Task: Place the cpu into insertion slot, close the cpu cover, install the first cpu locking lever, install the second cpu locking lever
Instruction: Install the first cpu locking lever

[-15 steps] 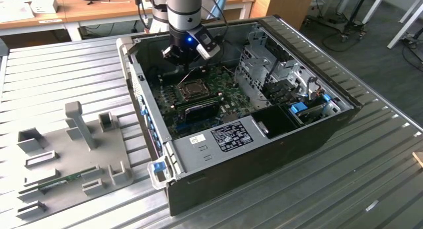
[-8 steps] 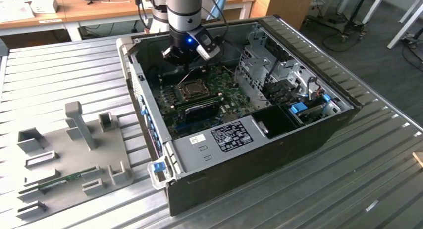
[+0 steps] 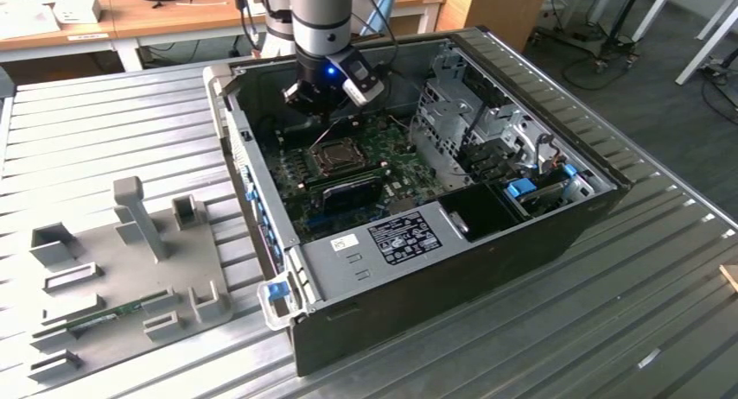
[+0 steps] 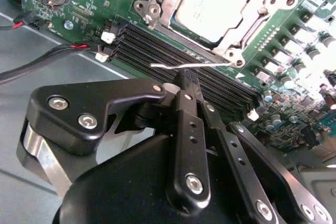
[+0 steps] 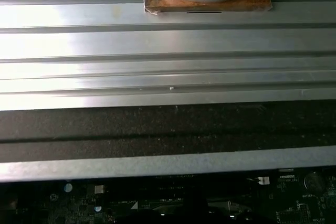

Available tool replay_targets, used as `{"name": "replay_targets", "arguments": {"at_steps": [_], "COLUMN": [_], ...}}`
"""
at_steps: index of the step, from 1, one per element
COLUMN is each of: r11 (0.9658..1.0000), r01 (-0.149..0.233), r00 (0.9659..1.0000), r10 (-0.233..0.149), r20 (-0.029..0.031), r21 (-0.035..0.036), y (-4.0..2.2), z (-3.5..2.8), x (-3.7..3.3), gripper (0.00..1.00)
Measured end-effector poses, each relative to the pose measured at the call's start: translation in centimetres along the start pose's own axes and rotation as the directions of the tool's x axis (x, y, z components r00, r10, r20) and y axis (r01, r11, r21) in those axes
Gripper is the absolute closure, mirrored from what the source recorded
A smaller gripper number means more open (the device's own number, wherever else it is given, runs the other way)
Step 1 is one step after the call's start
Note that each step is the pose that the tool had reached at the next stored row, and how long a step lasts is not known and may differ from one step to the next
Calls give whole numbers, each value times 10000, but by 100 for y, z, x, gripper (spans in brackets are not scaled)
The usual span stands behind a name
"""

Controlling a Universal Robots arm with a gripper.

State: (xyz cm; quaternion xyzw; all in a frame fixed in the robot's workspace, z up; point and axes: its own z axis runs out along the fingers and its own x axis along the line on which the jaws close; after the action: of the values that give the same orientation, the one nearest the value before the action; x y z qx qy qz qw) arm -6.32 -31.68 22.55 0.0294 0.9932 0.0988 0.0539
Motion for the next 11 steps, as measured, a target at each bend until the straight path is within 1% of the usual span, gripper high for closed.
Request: {"name": "replay_targets", "arguments": {"at_steps": [6,11], "r11": [10000,10000], "r01": [1,0], "r00": [10000,10000], "r10": [-1,0], "r20": [-3,-3], "r21": [4,5], "y": [-4,-6], "z": [20,35], "x": [-3,-28], "gripper": [90,90]}}
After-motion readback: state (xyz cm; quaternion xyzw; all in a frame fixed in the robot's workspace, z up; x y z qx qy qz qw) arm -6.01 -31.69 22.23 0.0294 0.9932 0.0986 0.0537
